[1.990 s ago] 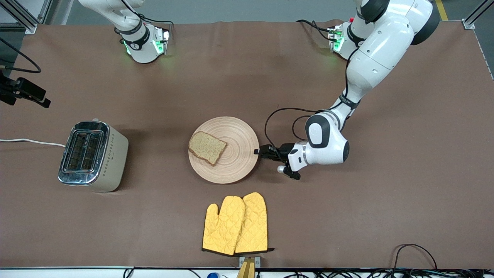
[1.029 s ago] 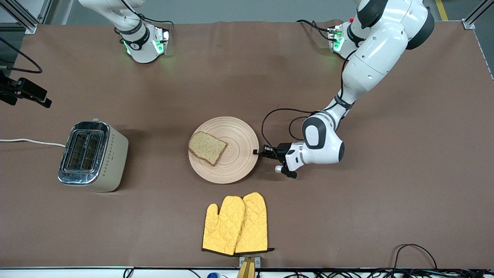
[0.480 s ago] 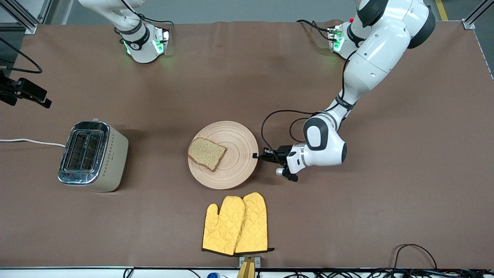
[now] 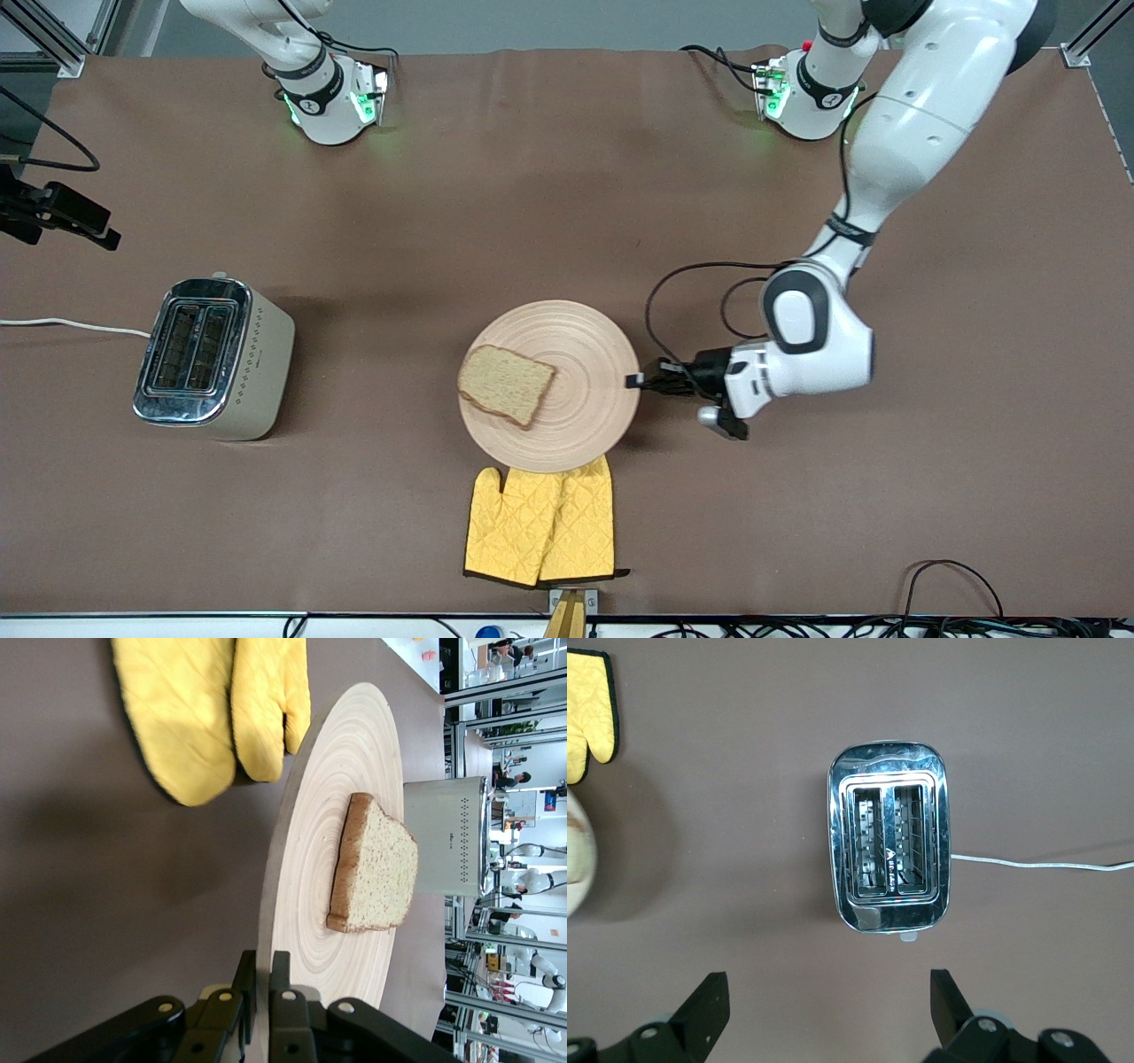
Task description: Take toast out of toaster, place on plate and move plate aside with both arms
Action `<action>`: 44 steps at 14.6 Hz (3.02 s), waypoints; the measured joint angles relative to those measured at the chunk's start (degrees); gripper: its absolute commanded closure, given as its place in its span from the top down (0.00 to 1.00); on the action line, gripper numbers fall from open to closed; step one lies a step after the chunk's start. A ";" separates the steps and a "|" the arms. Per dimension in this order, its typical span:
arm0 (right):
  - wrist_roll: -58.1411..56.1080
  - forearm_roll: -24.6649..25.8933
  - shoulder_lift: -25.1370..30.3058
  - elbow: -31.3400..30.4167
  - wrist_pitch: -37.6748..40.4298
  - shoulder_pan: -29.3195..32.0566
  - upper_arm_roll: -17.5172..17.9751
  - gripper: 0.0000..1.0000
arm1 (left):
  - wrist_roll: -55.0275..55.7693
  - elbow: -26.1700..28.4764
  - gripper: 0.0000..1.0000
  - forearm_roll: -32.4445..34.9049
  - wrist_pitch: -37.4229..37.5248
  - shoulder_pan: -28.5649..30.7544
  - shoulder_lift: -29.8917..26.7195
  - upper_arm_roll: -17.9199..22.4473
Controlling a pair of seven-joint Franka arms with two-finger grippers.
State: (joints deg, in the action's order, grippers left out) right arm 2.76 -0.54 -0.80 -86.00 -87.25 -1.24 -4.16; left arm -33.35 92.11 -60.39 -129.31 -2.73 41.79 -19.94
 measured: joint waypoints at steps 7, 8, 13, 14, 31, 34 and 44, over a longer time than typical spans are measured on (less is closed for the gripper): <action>0.00 0.00 -0.01 -0.04 0.00 -0.01 0.01 1.00 | -1.44 0.28 0.00 15.35 13.53 19.85 -1.46 0.08; 0.00 0.00 -0.01 -0.04 0.00 -0.01 0.02 1.00 | -1.87 0.31 0.00 15.38 13.86 21.54 -1.46 0.08; 0.00 0.00 -0.01 -0.06 0.00 -0.01 0.02 1.00 | -3.50 0.67 0.00 15.55 15.24 29.63 -1.43 0.22; 0.00 0.00 -0.01 -0.06 0.00 -0.01 0.02 1.00 | -4.81 0.86 0.00 16.08 15.96 31.40 -1.35 0.28; 0.01 0.00 -0.01 -0.09 0.00 0.00 0.01 1.00 | -11.31 -2.20 1.00 23.96 17.19 41.98 5.83 -0.02; 0.01 0.00 -0.01 -0.60 -0.01 0.03 -0.07 1.00 | -3.60 -7.61 1.00 32.32 18.74 41.89 4.97 -0.99; 0.00 -0.06 0.53 -0.65 -2.61 0.04 -0.10 1.00 | 23.07 -14.07 1.00 51.22 29.40 32.17 -10.86 -2.70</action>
State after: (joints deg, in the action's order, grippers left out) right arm 2.76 -0.60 -0.26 -86.65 -89.86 -1.21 -4.26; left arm -10.28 78.04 -9.17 -99.91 29.44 30.93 -22.64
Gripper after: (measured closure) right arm 0.000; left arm 0.000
